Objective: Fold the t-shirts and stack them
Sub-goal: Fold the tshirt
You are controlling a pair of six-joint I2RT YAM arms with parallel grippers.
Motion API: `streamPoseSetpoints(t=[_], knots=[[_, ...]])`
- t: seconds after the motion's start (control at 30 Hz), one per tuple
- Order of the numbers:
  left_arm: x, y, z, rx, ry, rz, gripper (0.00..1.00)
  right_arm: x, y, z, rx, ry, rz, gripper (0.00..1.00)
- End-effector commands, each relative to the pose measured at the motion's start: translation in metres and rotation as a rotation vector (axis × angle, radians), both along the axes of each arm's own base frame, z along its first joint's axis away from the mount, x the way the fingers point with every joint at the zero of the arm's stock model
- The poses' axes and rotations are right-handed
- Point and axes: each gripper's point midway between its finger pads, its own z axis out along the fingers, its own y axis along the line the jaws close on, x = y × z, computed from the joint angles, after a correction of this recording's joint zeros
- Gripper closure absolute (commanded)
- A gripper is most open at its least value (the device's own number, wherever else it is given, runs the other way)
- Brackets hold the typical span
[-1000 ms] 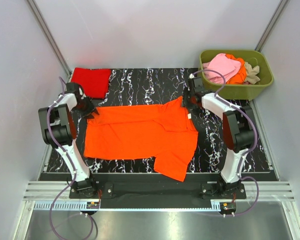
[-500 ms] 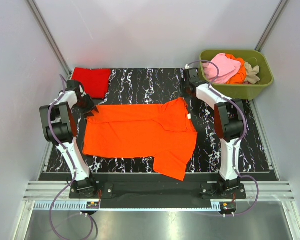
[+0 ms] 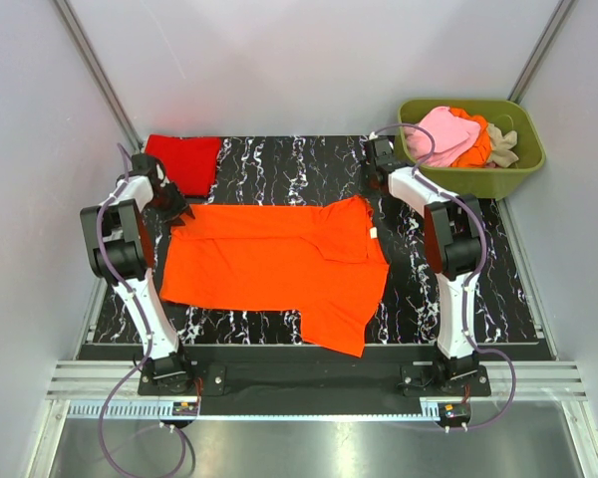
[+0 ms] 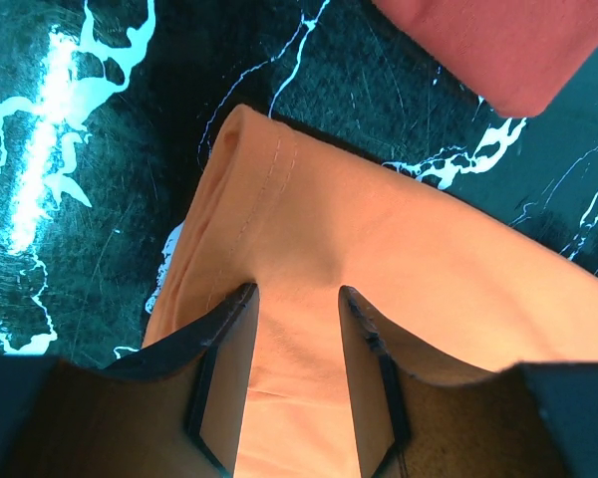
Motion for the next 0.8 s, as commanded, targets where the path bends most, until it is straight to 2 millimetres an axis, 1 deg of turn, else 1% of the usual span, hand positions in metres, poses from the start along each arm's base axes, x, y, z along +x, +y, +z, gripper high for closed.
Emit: streamPoseSetpoints(t=[0.0,0.07,0.17,0.2,0.23,0.27,0.3,0.37,0.4,0.43,0.5,0.53,0.6,0.63,0.7,0.73,0.77], knots=[[0.003,0.014,-0.008,0.048,0.011,0.012,0.56,0.013,-0.002,0.012,0.015,-0.037,-0.041,0.87],[0.001,0.015,-0.009,0.056,0.018,0.012,0.56,0.015,-0.006,0.011,0.009,-0.040,-0.062,1.00],[0.000,0.018,-0.010,0.071,0.022,0.019,0.56,0.015,-0.016,0.008,-0.016,-0.040,-0.103,1.00],[-0.001,0.019,-0.010,0.074,0.025,0.018,0.56,0.015,-0.020,0.013,-0.018,-0.050,-0.118,1.00],[-0.002,0.020,-0.011,0.079,0.028,0.021,0.55,0.013,-0.025,0.012,-0.039,-0.051,-0.137,1.00],[-0.003,0.020,-0.011,0.082,0.032,0.022,0.55,0.013,-0.028,0.022,-0.040,-0.071,-0.152,1.00],[-0.003,0.020,-0.011,0.081,0.033,0.020,0.55,0.012,-0.031,0.025,-0.047,-0.079,-0.163,1.00],[-0.004,0.020,-0.012,0.084,0.035,0.021,0.55,0.006,-0.042,0.027,-0.085,-0.089,-0.207,1.00],[-0.004,0.020,-0.012,0.083,0.036,0.027,0.55,0.005,-0.045,0.034,-0.085,-0.106,-0.231,1.00],[-0.004,0.020,-0.011,0.082,0.035,0.029,0.55,0.000,-0.053,0.030,-0.108,-0.104,-0.258,1.00],[-0.003,0.020,-0.011,0.085,0.036,0.030,0.55,-0.005,-0.061,0.032,-0.125,-0.115,-0.295,1.00],[-0.003,0.020,-0.011,0.085,0.036,0.032,0.55,-0.011,-0.067,0.026,-0.151,-0.108,-0.313,1.00],[-0.004,0.020,-0.012,0.083,0.040,0.039,0.55,-0.014,-0.070,0.025,-0.149,-0.111,-0.332,1.00],[-0.003,0.021,-0.011,0.084,0.036,0.045,0.55,-0.016,-0.067,0.021,-0.132,-0.113,-0.322,1.00],[-0.002,0.021,-0.011,0.081,0.037,0.052,0.55,-0.017,-0.064,0.022,-0.104,-0.127,-0.318,1.00],[0.002,0.017,-0.008,0.058,0.022,0.041,0.55,-0.015,-0.057,0.021,-0.077,-0.135,-0.297,1.00],[0.004,0.015,-0.007,0.046,0.015,0.034,0.55,-0.014,-0.055,0.021,-0.069,-0.140,-0.275,0.95]])
